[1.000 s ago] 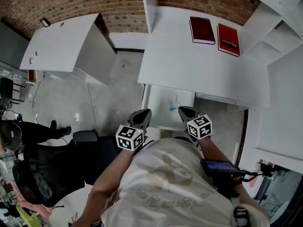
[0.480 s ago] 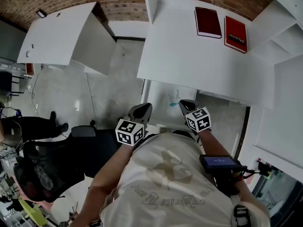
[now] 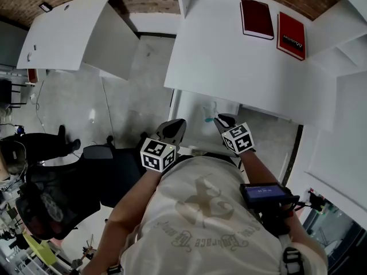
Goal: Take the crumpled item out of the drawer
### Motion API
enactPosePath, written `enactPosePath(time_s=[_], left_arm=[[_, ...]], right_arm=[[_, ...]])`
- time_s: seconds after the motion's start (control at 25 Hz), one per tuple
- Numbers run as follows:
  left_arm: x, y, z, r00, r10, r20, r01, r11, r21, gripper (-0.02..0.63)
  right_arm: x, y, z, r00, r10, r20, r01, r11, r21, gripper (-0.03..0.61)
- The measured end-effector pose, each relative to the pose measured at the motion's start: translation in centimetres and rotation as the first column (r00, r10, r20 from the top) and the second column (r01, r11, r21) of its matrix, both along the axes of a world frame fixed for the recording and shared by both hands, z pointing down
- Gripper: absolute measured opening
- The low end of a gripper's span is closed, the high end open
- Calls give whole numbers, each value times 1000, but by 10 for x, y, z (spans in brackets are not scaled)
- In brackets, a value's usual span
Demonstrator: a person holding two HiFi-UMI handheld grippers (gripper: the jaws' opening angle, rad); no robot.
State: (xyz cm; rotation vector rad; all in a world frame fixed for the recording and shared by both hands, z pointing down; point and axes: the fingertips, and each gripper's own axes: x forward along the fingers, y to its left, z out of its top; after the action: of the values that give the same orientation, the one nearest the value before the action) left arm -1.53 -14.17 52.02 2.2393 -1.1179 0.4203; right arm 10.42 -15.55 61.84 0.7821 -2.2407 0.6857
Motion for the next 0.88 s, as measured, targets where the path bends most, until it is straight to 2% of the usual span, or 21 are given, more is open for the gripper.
enactPosePath(time_s=[0.04, 0.52, 0.88], left_arm=[[0, 1, 2, 1000, -1, 1, 1, 1000, -3, 28], [-4, 12, 21, 999, -35, 14, 35, 998, -46, 28], [-14, 26, 33, 998, -61, 32, 64, 995, -78, 28]], right_arm=[[0, 0, 3, 1000, -5, -5, 5, 1000, -9, 106], [-1, 4, 42, 994, -83, -70, 76, 993, -89, 163], [-7, 10, 75, 979, -161, -124, 145, 981, -127, 173]])
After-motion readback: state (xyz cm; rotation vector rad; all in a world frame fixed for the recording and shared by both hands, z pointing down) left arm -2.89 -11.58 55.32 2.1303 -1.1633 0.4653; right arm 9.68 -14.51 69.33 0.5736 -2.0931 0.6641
